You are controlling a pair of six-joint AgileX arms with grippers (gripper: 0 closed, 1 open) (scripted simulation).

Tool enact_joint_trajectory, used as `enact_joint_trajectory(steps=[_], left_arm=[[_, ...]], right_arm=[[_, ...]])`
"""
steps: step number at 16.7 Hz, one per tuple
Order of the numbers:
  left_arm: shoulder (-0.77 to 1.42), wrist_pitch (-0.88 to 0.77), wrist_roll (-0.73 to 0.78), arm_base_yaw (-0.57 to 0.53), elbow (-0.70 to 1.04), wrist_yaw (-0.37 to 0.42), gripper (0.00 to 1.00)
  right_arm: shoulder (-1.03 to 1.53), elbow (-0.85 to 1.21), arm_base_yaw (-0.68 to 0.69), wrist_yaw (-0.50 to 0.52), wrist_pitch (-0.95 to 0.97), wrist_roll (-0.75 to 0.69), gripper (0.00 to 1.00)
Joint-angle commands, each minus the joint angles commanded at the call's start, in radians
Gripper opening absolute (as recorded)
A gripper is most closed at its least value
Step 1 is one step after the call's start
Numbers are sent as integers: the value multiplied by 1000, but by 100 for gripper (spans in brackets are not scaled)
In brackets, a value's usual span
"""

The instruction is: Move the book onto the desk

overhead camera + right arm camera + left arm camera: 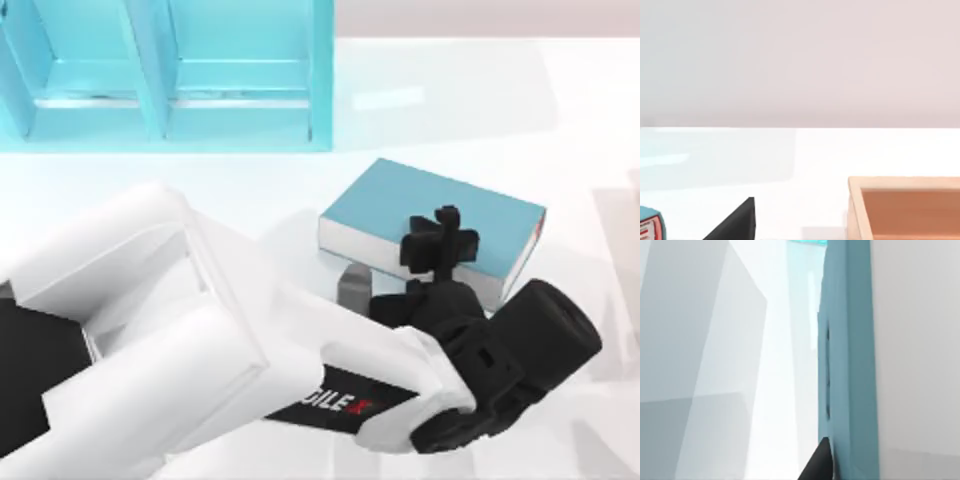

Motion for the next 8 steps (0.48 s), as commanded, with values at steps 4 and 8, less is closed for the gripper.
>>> enact_joint_trajectory(steps=[4,8], left_arm=[[0,0,0,0,0,0,68],[0,0,0,0,0,0,98]], right_arm=[[0,0,0,0,0,0,100],[0,0,0,0,0,0,100]])
